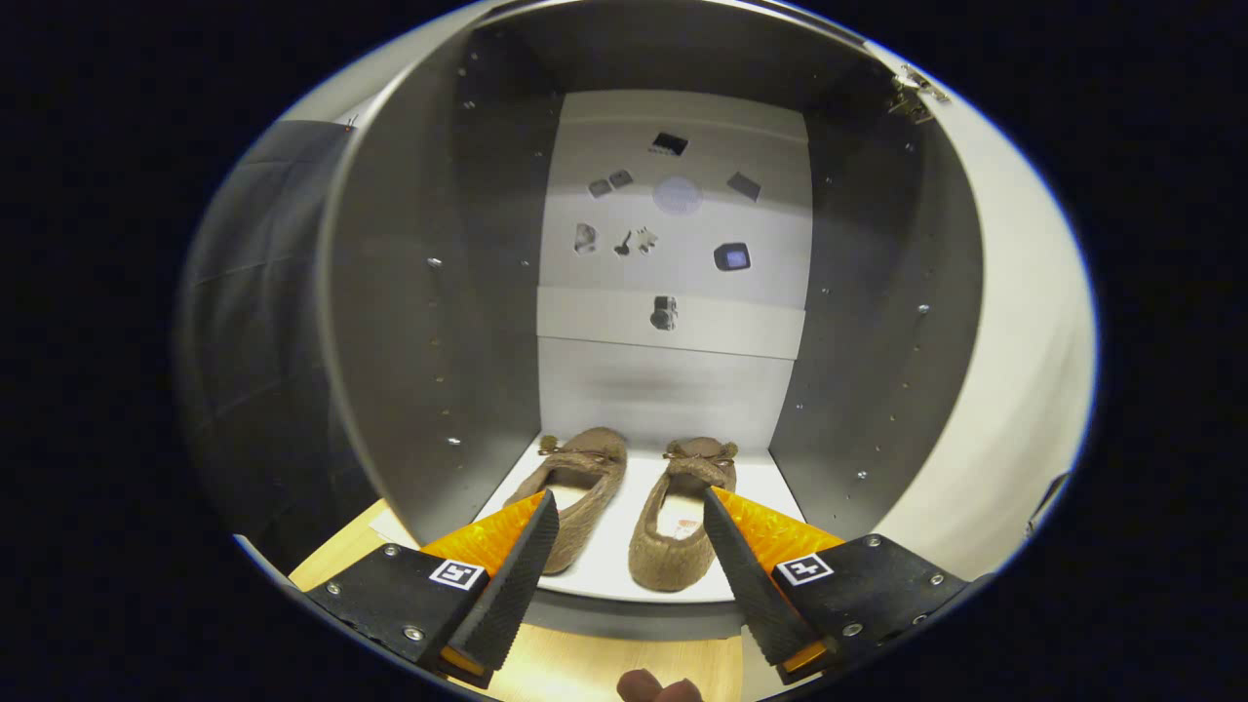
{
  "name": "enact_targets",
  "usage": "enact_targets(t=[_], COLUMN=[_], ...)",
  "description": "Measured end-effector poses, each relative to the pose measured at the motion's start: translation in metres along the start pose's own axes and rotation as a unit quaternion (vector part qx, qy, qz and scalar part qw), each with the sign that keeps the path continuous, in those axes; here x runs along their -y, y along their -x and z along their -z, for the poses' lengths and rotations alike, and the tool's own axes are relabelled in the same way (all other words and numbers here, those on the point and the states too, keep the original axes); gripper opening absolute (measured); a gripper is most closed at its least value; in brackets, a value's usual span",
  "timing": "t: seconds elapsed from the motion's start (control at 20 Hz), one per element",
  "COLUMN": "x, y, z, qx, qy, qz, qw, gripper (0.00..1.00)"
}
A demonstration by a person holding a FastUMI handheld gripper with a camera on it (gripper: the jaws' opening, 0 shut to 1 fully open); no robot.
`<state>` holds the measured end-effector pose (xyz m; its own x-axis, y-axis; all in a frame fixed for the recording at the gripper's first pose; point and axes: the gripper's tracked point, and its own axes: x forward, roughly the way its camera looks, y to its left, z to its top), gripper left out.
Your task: Open the shoe cabinet door, grab the shoes and put them into the shoe cabinet, then close the shoe cabinet door.
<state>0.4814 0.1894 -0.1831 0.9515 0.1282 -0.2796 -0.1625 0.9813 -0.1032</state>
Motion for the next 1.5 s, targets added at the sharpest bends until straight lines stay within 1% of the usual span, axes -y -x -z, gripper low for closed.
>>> enact_targets(t=[0.15, 0.35, 0.45, 0.55, 0.7, 0.85, 1.05, 1.25, 1.4, 1.5], x=[-0.007, -0.007, -0.001, 0.002, 0.018, 0.036, 0.068, 0.134, 0.18, 0.207], y=[0.05, 0.119, 0.149, 0.18, 0.221, 0.264, 0.307, 0.343, 0.354, 0.351], z=[0.006, 0.031, 0.044, 0.055, 0.062, 0.069, 0.08, 0.089, 0.094, 0.096], qx=[0.008, 0.004, -0.002, -0.012, -0.009, -0.002, 0.003, 0.012, 0.02, 0.027], qy=[-0.004, -0.01, -0.01, -0.01, -0.005, -0.006, -0.004, -0.006, -0.03, -0.041], qz=[0.012, 0.021, 0.03, 0.028, 0.036, 0.033, 0.016, 0.031, 0.028, 0.027], qw=[1.0, 1.0, 0.999, 0.999, 0.999, 0.999, 1.0, 0.999, 0.999, 0.998], gripper=[0.93, 0.93, 0.94, 0.94, 0.94, 0.94, 0.95, 0.95, 0.95, 0.95])
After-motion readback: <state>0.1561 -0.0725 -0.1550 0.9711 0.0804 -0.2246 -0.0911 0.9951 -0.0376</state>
